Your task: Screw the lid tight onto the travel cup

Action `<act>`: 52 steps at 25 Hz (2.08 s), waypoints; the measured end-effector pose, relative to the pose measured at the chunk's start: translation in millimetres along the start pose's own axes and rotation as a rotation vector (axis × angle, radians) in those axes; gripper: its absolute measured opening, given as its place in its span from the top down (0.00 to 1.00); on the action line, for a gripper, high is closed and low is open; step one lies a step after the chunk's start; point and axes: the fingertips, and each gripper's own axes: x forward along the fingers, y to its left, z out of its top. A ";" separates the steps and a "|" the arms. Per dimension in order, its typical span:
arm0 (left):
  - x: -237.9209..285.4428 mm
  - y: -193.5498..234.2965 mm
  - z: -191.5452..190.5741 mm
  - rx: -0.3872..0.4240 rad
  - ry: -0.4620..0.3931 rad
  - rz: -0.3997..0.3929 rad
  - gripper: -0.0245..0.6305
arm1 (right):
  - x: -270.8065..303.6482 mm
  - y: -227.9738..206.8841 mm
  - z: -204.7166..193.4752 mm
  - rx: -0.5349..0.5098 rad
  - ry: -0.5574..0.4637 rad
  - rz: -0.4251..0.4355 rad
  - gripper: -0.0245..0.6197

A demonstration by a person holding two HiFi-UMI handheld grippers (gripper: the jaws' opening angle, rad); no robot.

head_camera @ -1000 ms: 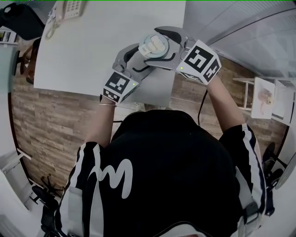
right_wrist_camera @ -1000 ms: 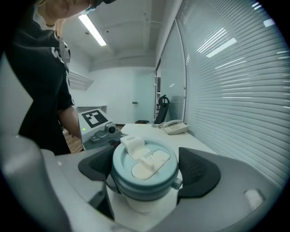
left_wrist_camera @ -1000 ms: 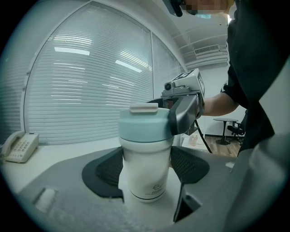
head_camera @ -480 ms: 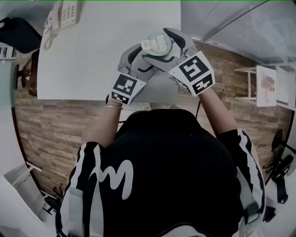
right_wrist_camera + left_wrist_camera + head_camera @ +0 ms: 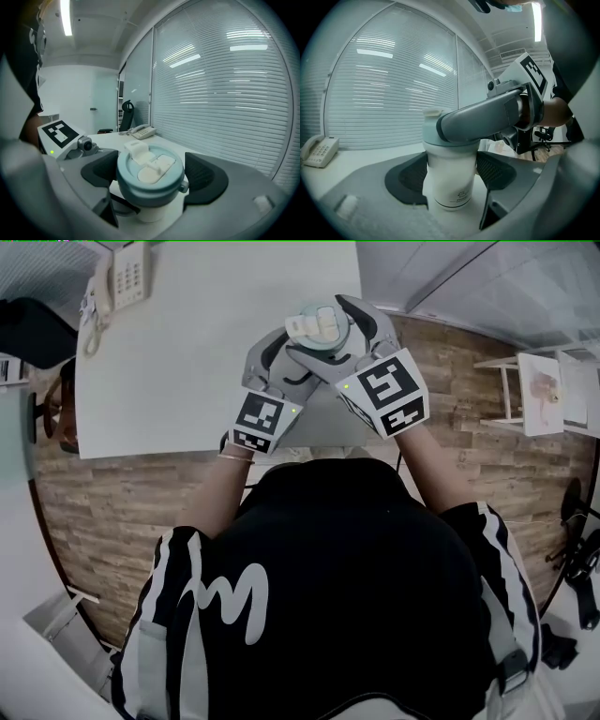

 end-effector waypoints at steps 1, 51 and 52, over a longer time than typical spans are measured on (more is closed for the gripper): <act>-0.1 0.1 0.1 -0.001 -0.001 0.003 0.45 | 0.0 -0.1 0.5 0.004 -0.004 -0.016 0.27; -71.3 29.2 53.2 0.014 -0.152 -0.055 0.44 | -61.1 0.2 28.1 0.110 -0.213 -0.149 0.27; -73.1 29.4 55.3 0.012 -0.158 -0.055 0.44 | -62.2 2.3 28.4 0.104 -0.215 -0.147 0.27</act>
